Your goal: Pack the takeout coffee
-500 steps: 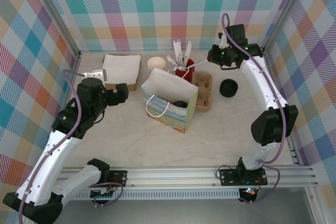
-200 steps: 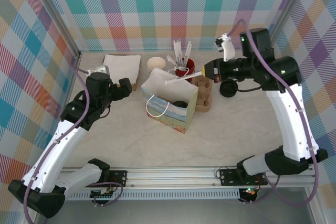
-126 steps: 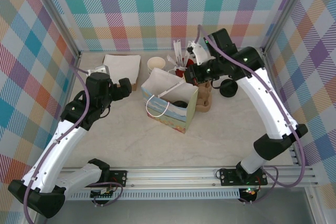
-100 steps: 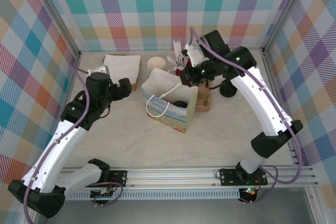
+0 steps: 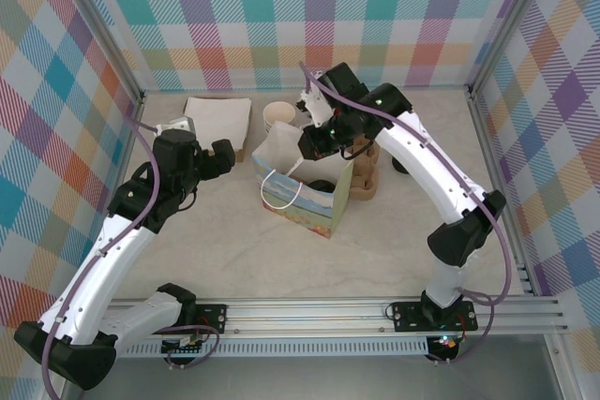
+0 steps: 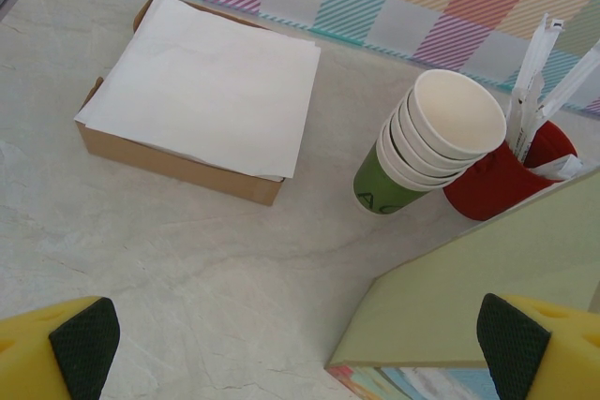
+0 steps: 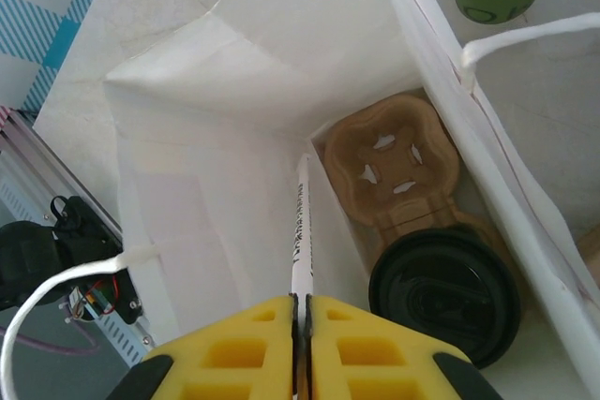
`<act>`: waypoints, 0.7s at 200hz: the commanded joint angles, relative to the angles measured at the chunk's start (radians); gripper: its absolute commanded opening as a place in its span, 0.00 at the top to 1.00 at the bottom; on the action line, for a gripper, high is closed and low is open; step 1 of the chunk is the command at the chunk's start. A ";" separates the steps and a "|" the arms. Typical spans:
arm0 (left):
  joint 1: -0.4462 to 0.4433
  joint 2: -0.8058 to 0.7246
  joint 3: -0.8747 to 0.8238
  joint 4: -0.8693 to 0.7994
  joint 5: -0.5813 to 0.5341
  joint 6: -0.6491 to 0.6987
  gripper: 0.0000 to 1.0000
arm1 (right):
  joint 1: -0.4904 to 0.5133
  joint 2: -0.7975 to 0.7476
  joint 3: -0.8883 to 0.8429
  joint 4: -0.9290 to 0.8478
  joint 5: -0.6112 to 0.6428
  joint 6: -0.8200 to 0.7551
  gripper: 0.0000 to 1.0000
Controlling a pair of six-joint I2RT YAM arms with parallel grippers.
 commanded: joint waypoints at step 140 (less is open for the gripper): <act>0.012 0.003 0.047 -0.021 0.026 -0.034 0.00 | 0.008 -0.056 0.034 0.001 0.107 -0.014 0.52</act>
